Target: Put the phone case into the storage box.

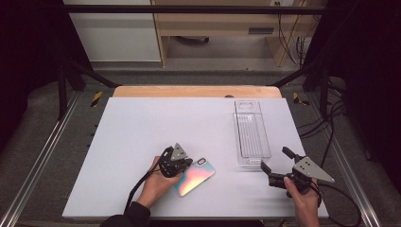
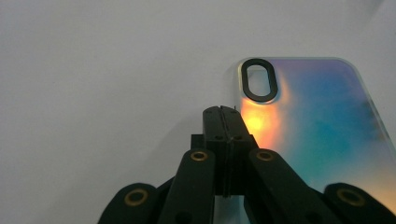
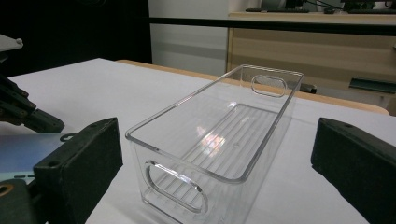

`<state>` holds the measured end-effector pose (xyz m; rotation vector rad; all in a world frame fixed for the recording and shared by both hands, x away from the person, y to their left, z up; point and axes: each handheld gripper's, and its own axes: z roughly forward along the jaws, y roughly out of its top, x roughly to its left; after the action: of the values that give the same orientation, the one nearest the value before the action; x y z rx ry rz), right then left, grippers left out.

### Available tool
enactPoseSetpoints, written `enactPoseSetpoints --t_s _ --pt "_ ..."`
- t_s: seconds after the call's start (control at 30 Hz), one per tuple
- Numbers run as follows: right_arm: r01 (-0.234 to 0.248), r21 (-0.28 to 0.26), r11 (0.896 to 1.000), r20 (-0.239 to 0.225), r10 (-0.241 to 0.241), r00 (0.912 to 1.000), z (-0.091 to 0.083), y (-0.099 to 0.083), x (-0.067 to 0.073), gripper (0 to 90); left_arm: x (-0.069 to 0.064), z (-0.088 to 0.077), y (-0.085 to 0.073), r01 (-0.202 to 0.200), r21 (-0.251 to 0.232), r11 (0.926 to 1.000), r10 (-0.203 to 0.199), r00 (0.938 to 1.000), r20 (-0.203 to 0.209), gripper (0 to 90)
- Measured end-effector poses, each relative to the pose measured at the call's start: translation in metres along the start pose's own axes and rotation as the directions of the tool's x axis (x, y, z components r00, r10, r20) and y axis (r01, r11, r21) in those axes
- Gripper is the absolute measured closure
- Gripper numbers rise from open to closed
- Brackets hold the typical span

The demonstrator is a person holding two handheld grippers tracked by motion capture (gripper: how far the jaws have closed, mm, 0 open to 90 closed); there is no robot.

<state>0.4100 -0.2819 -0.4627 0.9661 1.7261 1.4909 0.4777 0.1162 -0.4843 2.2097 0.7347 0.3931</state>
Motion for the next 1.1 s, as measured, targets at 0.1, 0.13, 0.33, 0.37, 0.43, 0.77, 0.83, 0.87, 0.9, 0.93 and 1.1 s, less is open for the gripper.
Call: enactPoseSetpoints --t_s 0.1,0.13,0.33,0.37,0.43,0.77,0.83,0.87,0.9,0.93,1.1 --pt "-0.002 0.003 1.0 -0.001 0.002 1.0 0.0 0.0 0.0 2.3 -0.002 -0.002 0.0 -0.008 -0.013 0.9999 0.008 0.9996 -0.027 90.0" --pt "-0.001 0.003 1.0 -0.001 0.001 1.0 0.0 0.0 0.0 2.3 -0.002 -0.005 0.0 -0.011 -0.022 0.9997 0.01 0.9994 -0.034 89.8" --pt "0.005 0.003 1.0 0.0 -0.005 1.0 0.0 0.0 0.0 2.3 -0.005 -0.022 0.004 -0.034 -0.087 0.9957 0.027 0.9957 -0.088 63.9" --pt "0.003 0.005 1.0 0.001 -0.003 1.0 0.0 0.0 0.001 2.3 -0.006 -0.028 0.005 -0.027 -0.102 0.9945 0.017 0.9953 -0.095 60.2" --pt "0.004 0.004 1.0 0.0 -0.004 1.0 0.0 0.0 0.001 2.3 -0.006 -0.031 0.005 -0.024 -0.11 0.9937 0.013 0.9949 -0.1 50.8" --pt "0.0 0.008 1.0 -0.001 0.0 1.0 0.0 -0.001 0.001 2.3 -0.013 -0.044 0.013 0.016 -0.094 0.9955 -0.024 0.9954 -0.093 10.9" --pt "0.003 0.01 1.0 0.0 -0.003 1.0 0.0 -0.001 0.001 2.3 -0.014 -0.048 0.013 0.027 -0.077 0.9967 -0.034 0.9955 -0.089 8.2" --pt "0.002 0.008 1.0 -0.002 -0.002 1.0 0.0 -0.001 0.001 2.3 -0.014 -0.049 0.013 0.028 -0.068 0.9973 -0.033 0.9958 -0.085 7.6" --pt "0.0 0.009 1.0 -0.002 0.0 1.0 0.0 -0.001 0.001 2.3 -0.014 -0.049 0.013 0.028 -0.068 0.9973 -0.033 0.9958 -0.085 6.7" --pt "-0.001 0.008 1.0 -0.002 0.001 1.0 0.0 -0.001 0.001 2.3 -0.014 -0.051 0.013 0.03 -0.054 0.9981 -0.035 0.9957 -0.086 5.5" --pt "0.007 0.001 1.0 0.0 -0.007 1.0 -0.001 0.0 0.001 2.3 -0.017 -0.055 0.015 0.024 -0.026 0.9994 -0.025 0.9974 -0.068 4.6"
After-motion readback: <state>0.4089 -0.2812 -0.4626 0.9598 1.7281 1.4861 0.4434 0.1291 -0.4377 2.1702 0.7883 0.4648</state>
